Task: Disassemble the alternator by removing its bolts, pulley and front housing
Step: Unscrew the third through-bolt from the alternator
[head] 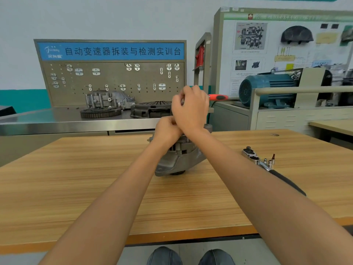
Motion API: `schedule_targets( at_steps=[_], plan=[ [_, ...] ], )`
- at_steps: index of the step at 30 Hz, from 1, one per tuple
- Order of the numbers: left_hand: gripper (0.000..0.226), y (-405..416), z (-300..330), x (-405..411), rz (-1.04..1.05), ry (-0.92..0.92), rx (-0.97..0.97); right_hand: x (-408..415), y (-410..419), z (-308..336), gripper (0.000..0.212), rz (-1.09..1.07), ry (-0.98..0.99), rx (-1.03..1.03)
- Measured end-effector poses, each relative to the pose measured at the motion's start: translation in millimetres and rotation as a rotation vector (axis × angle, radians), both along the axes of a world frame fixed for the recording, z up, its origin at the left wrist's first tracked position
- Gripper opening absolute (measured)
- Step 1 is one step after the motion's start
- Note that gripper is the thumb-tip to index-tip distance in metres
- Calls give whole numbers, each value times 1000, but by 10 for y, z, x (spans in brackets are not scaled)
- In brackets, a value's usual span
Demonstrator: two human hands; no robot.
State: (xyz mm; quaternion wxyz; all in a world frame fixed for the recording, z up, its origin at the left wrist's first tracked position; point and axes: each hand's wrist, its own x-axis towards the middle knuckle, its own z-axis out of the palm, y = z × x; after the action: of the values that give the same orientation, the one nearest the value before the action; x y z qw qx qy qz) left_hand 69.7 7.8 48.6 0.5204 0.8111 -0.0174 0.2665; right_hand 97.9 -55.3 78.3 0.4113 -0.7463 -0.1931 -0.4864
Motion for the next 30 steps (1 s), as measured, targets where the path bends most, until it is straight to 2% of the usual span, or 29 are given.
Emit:
schedule_targets(
  at_steps=[2,4,7,10,13,16,19,20,22,24,27,30],
  plan=[
    [28,9,24,-15,-44,1,18,-2,9,59,30,272,77,133],
    [9,42,20,-40,-131,22,22,-32,8,140,41,536,224,386],
    [20,110,-14,-41,-214,17,13,26,-48,252,57,773,468,644],
    [30,116,16,-31,-216,12,36,56,-47,288,58,905,557,683],
    [29,96,81,-38,-196,44,65,41,-34,292,57,859,556,681],
    [11,112,114,-52,-118,68,101,3,27,195,50,678,366,552],
    [39,116,104,18,82,73,186,-49,99,22,30,277,49,236],
    [39,81,110,23,167,79,223,-43,97,0,23,117,-10,145],
    [38,-5,117,30,295,111,240,-27,64,-5,18,-50,-15,25],
    [35,-56,93,74,307,127,225,-6,22,0,20,-76,5,-24],
    [27,-7,74,95,104,94,110,7,4,9,19,-14,-29,6],
    [23,63,69,-18,-106,9,73,3,15,98,40,279,45,169]
  ],
)
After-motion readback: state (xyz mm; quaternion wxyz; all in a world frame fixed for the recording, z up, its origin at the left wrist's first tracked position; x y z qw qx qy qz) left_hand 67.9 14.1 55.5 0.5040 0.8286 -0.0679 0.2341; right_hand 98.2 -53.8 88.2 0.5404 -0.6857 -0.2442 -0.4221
